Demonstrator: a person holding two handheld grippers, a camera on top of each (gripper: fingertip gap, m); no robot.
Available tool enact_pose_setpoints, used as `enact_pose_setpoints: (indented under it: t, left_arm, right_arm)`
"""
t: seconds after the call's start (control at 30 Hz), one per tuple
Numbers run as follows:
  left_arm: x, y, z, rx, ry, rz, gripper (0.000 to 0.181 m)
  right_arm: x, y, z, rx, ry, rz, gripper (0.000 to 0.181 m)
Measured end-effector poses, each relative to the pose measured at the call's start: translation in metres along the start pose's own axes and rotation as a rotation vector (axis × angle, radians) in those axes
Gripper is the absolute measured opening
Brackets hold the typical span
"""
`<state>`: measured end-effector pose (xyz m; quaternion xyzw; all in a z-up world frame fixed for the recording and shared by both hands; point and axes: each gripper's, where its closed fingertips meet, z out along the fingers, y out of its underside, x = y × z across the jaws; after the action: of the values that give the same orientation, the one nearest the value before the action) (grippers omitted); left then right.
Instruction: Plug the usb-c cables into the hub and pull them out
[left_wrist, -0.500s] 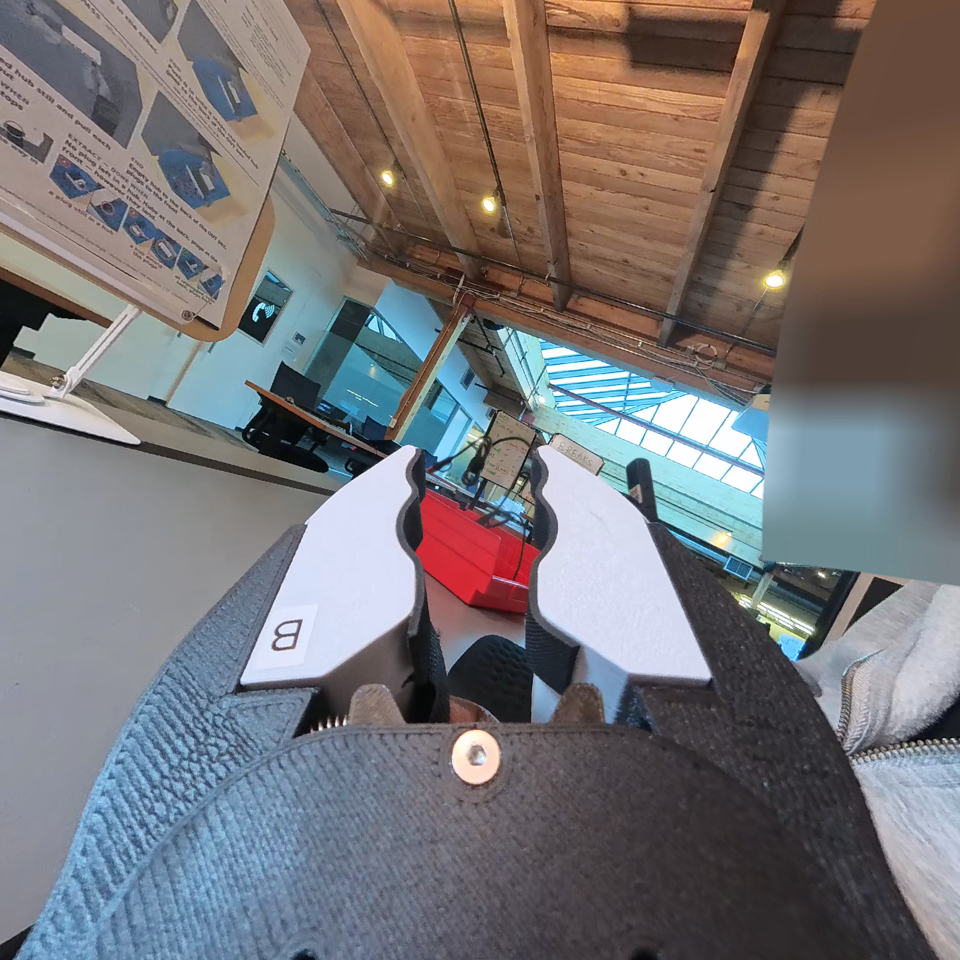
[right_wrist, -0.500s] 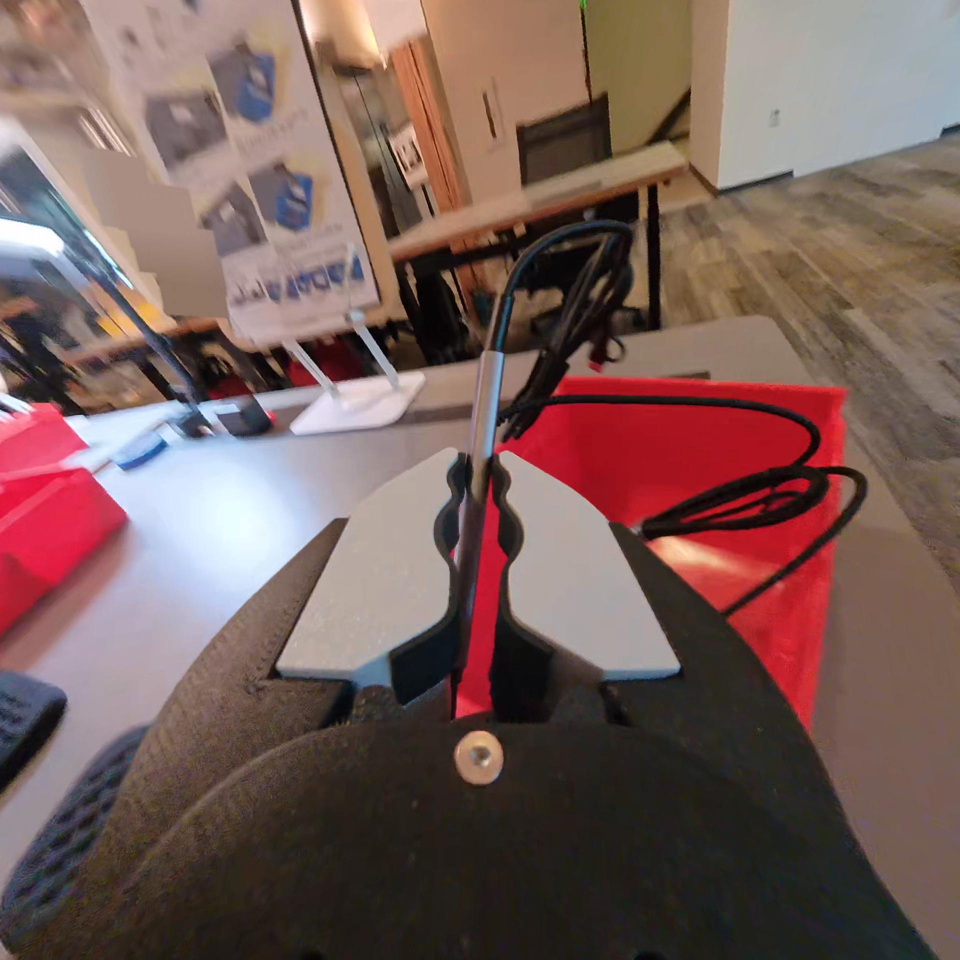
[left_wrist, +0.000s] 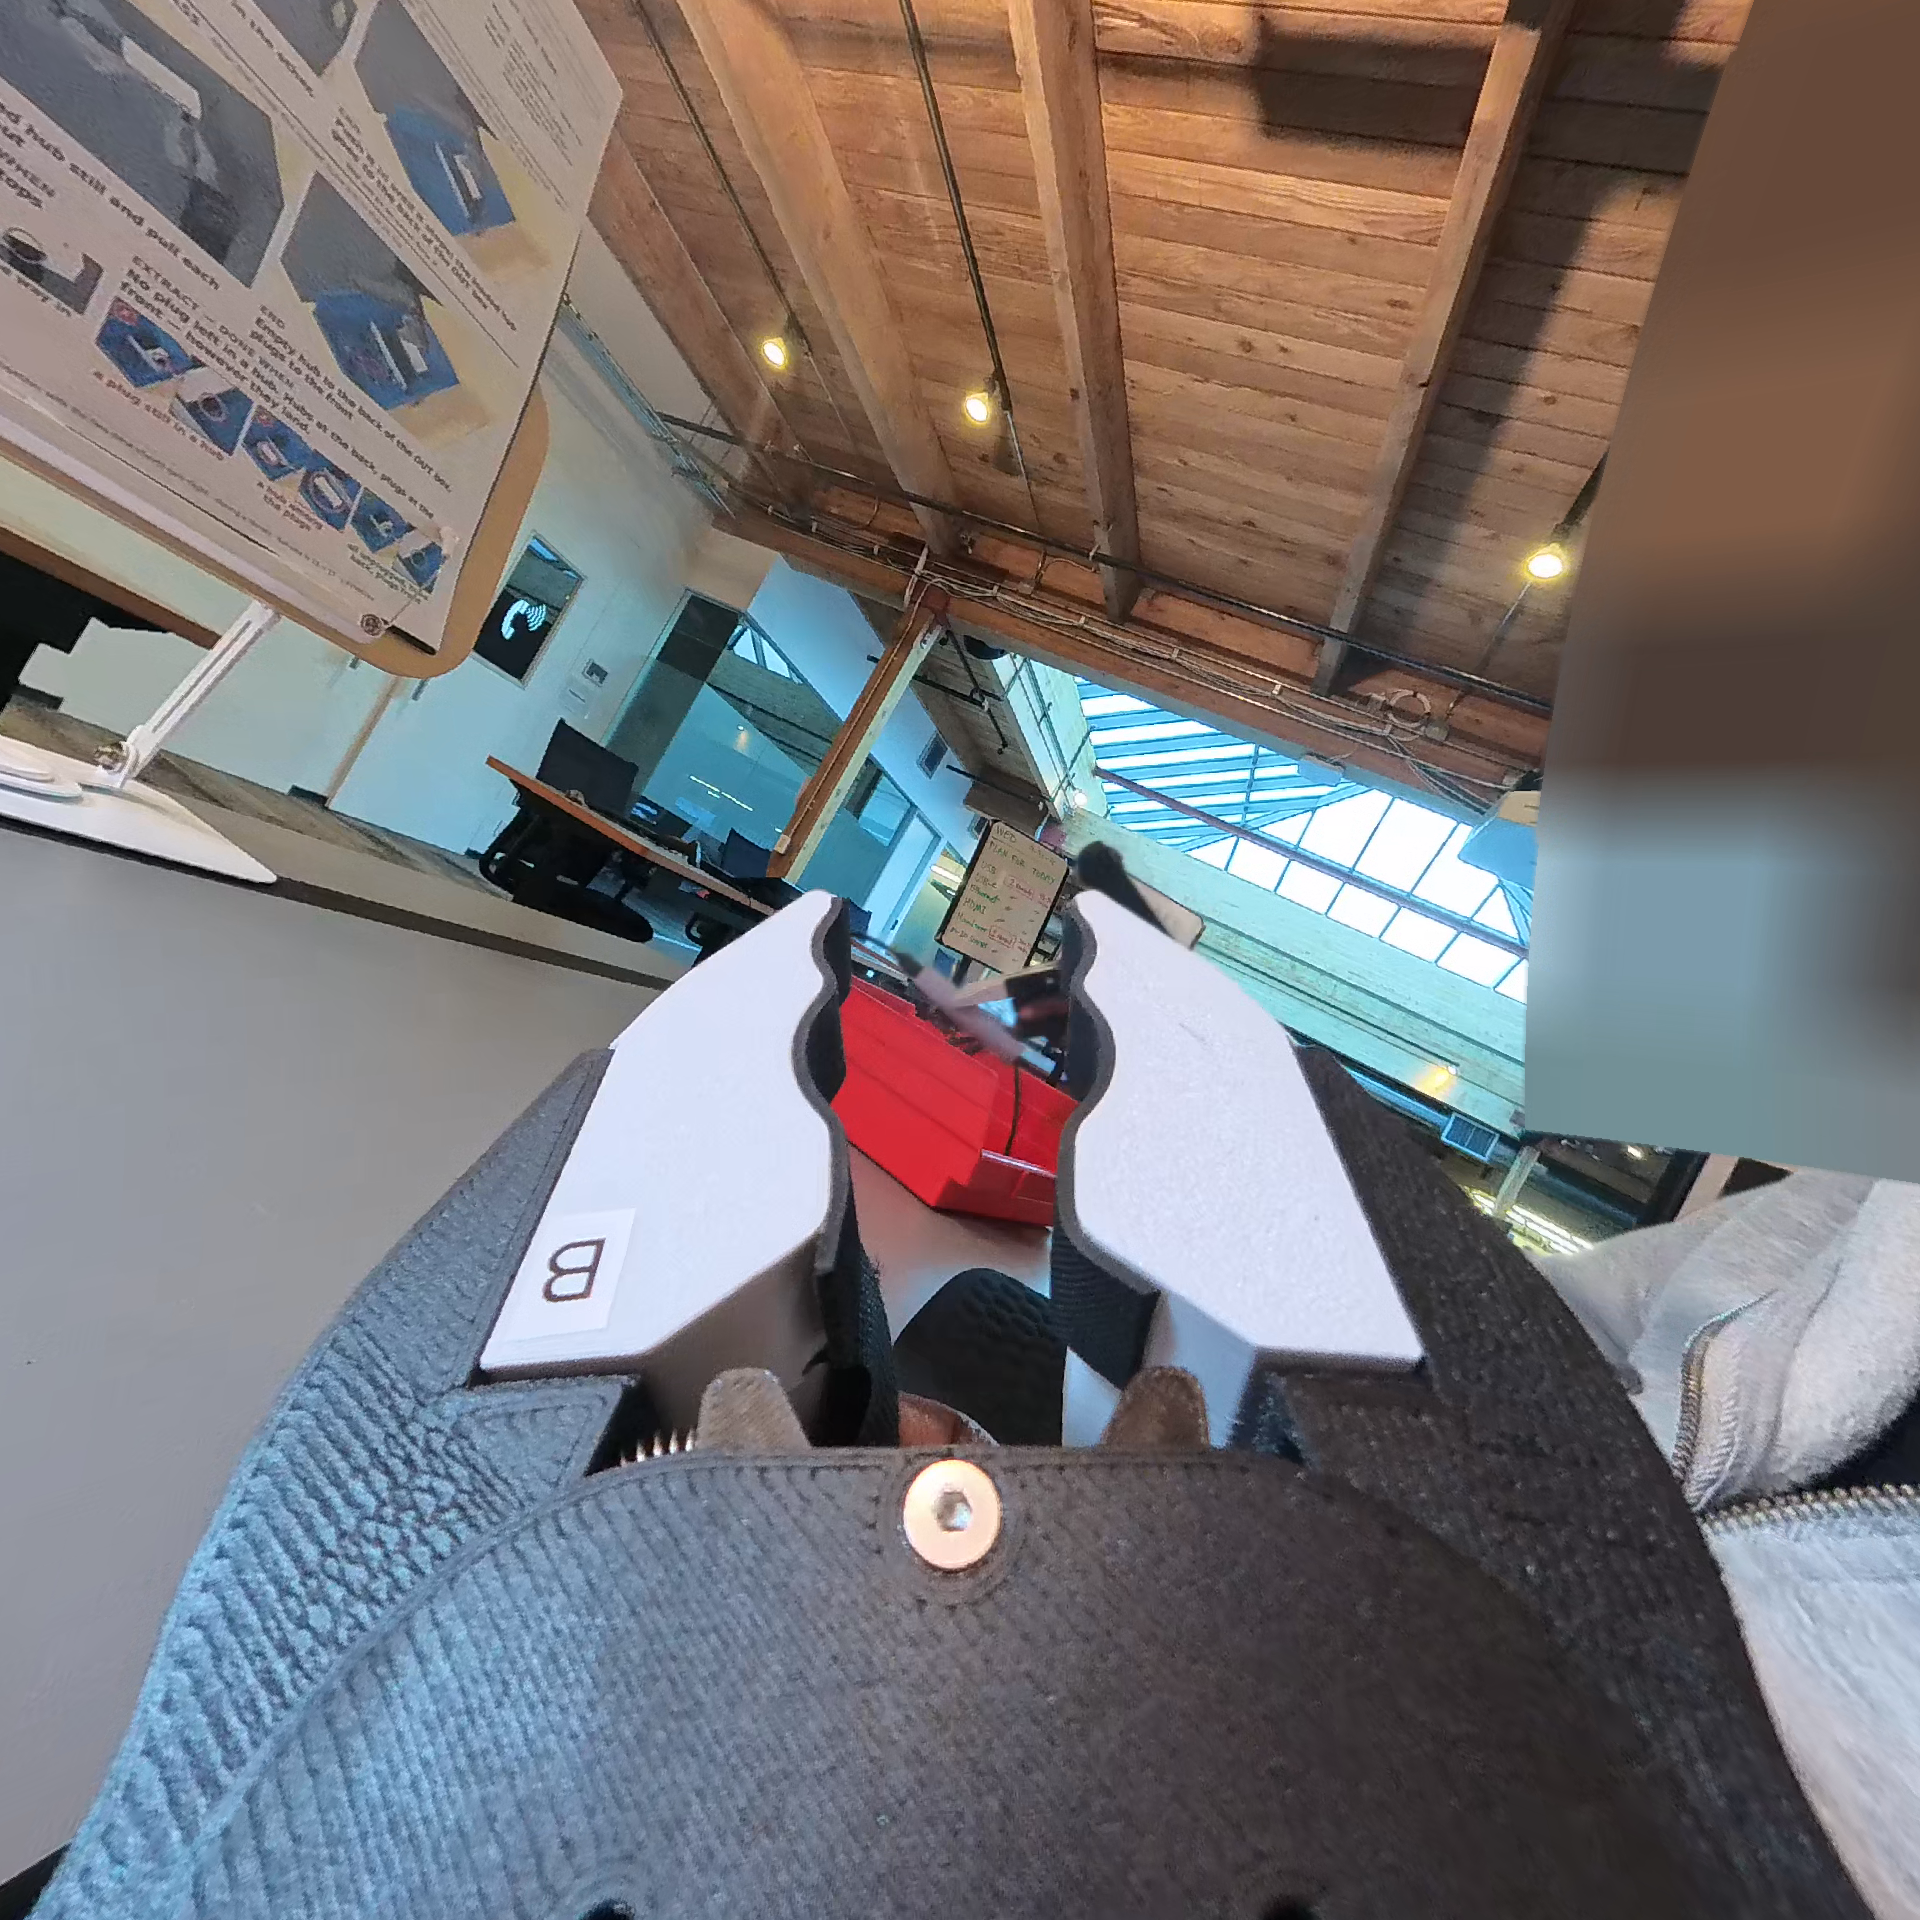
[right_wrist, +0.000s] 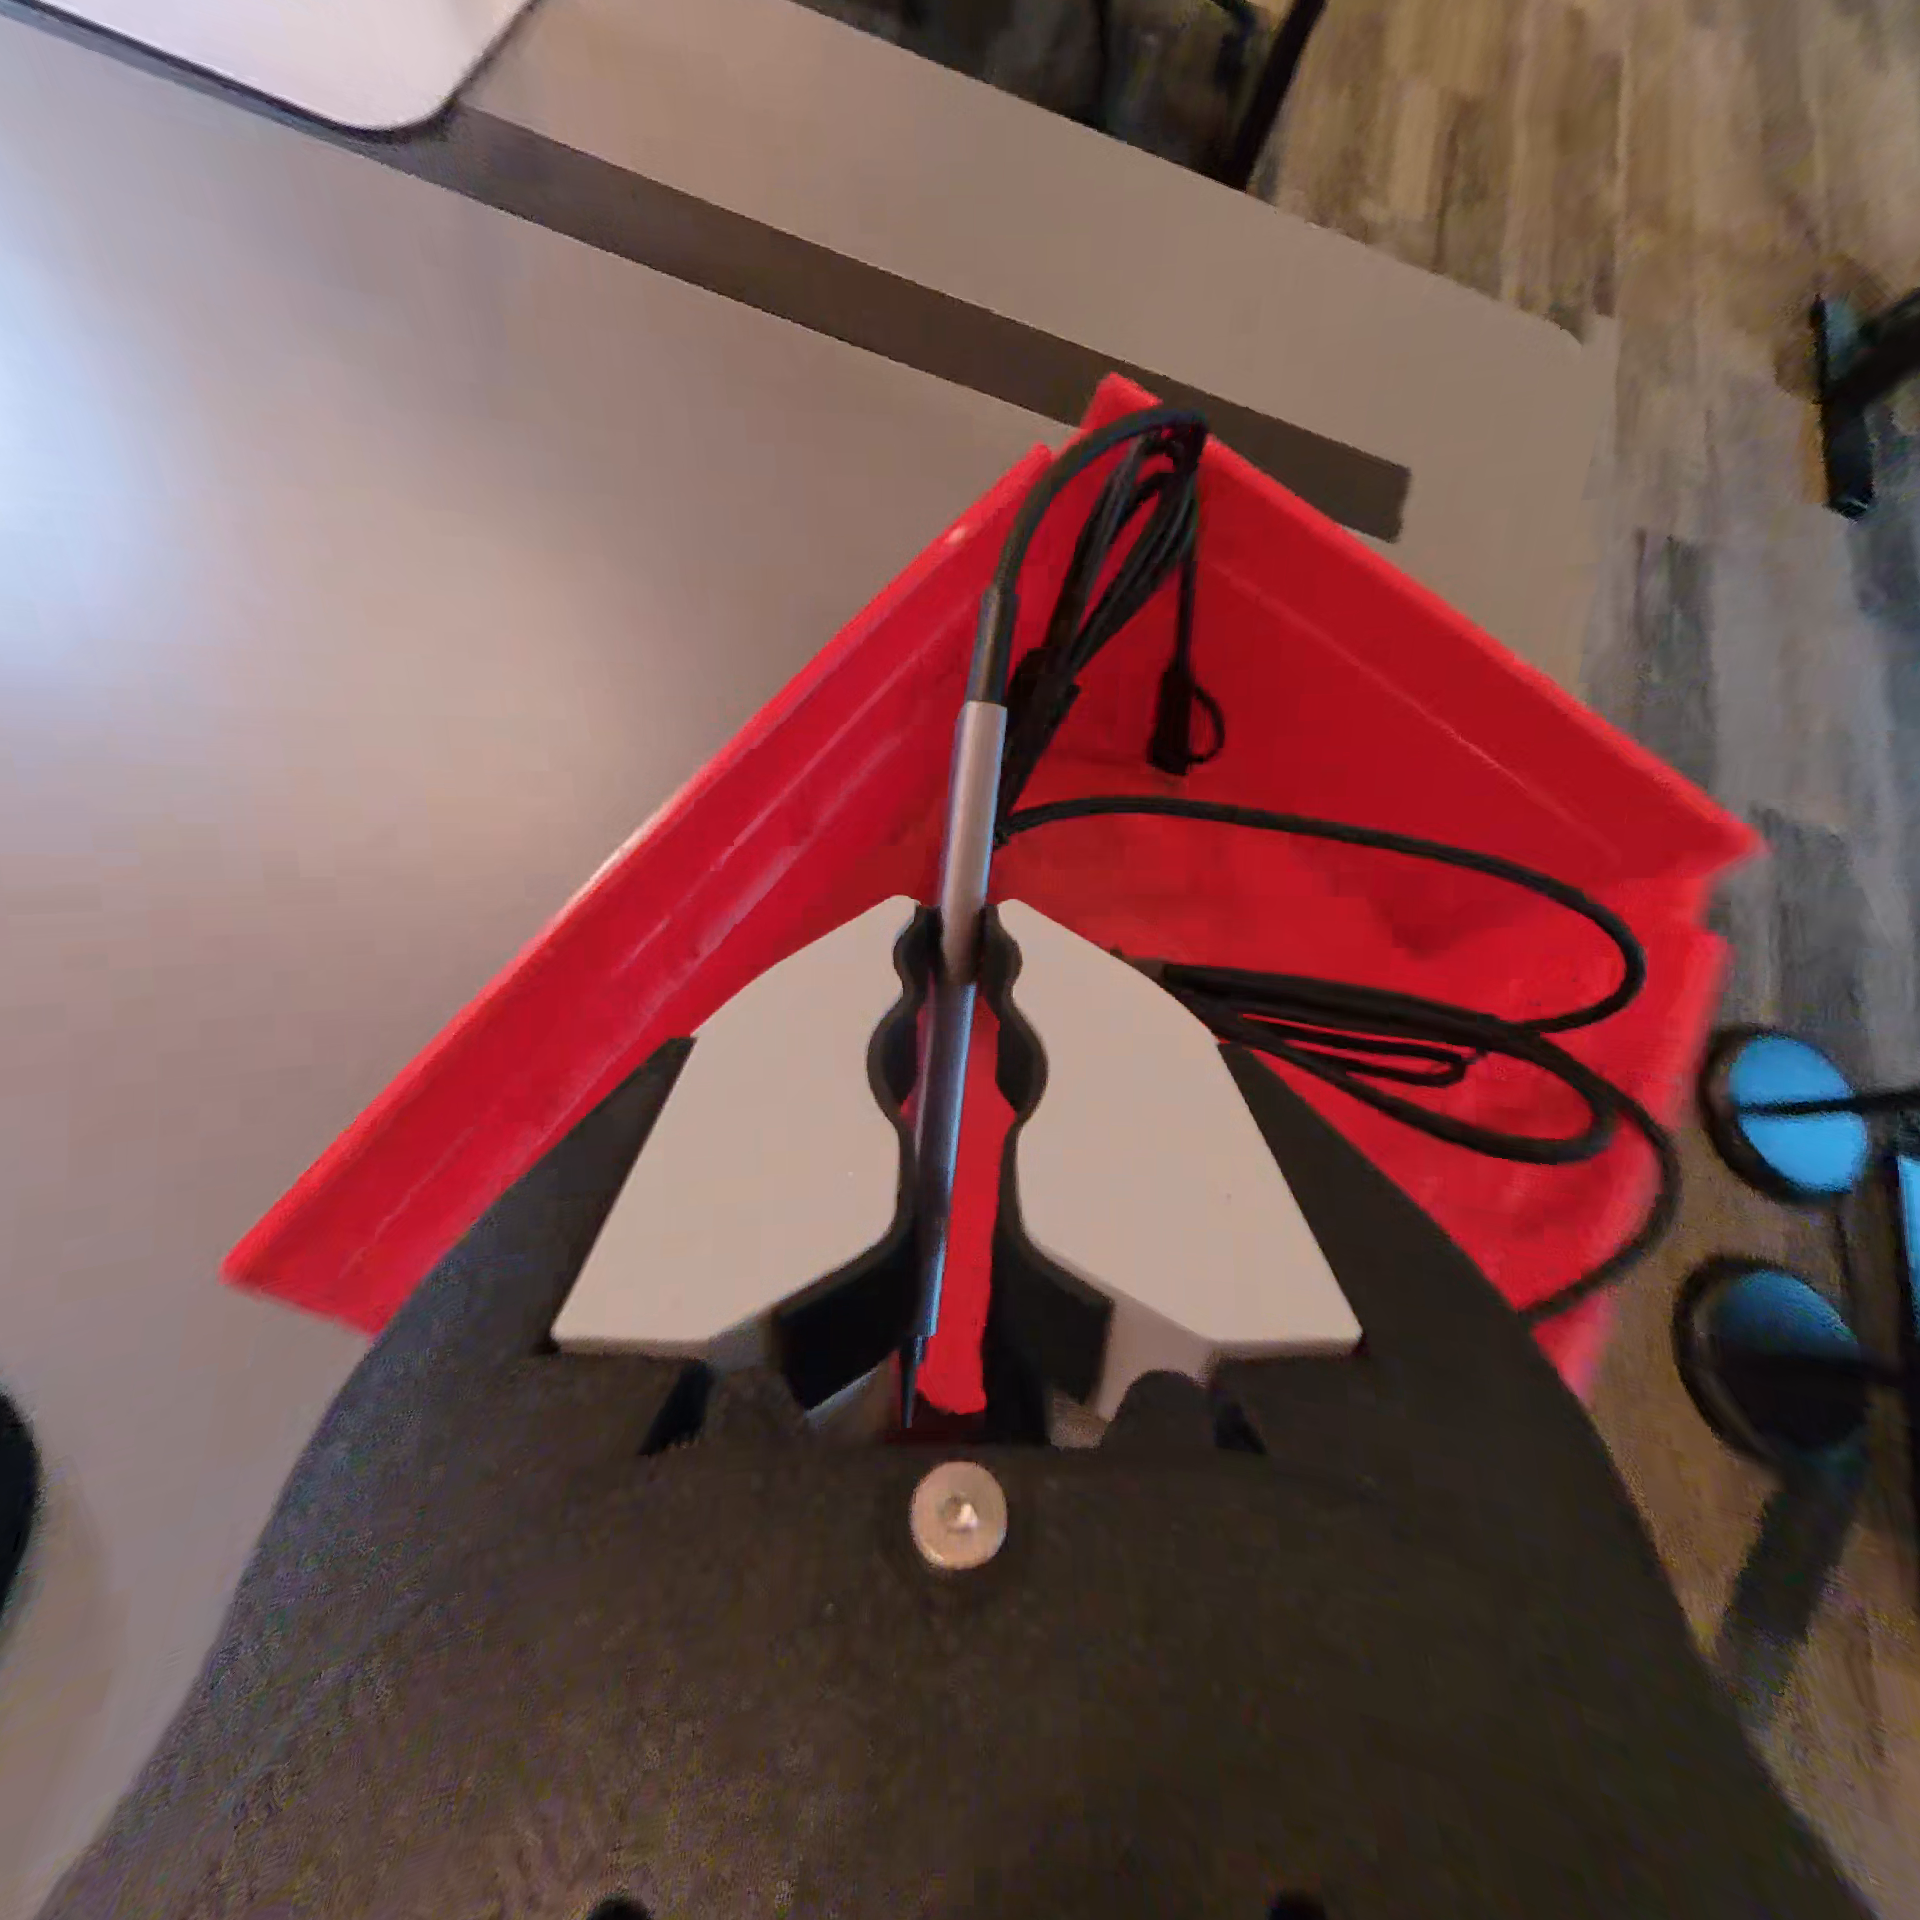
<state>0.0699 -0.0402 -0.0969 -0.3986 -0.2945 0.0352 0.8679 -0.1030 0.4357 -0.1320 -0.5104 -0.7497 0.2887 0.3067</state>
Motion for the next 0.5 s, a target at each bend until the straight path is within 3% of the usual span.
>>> enact_pose_setpoints:
  t: [0.1, 0.2, 0.27, 0.37, 0.5]
  left_arm:
    - [0.000, 0.000, 0.000, -0.001, -0.001, -0.003, 0.039]
    - [-0.001, 0.000, 0.000, 0.001, -0.002, -0.013, 0.039]
    - [-0.002, -0.001, 0.000, 0.002, -0.002, -0.017, 0.039]
    - [-0.002, 0.000, 0.000, 0.001, -0.003, -0.017, 0.039]
    - [-0.002, 0.000, 0.000, -0.003, -0.003, -0.013, 0.039]
  right_arm:
    - [-0.015, 0.008, 0.036, 0.044, -0.139, 0.059, 0.009]
    - [-0.021, 0.023, 0.057, 0.061, -0.224, 0.258, 0.009]
    - [-0.023, 0.032, 0.062, 0.043, -0.255, 0.396, 0.029]
    - [-0.013, 0.027, 0.049, 0.084, -0.188, 0.433, 0.056]
    - [0.003, -0.003, 0.007, 0.218, 0.003, 0.342, 0.066]
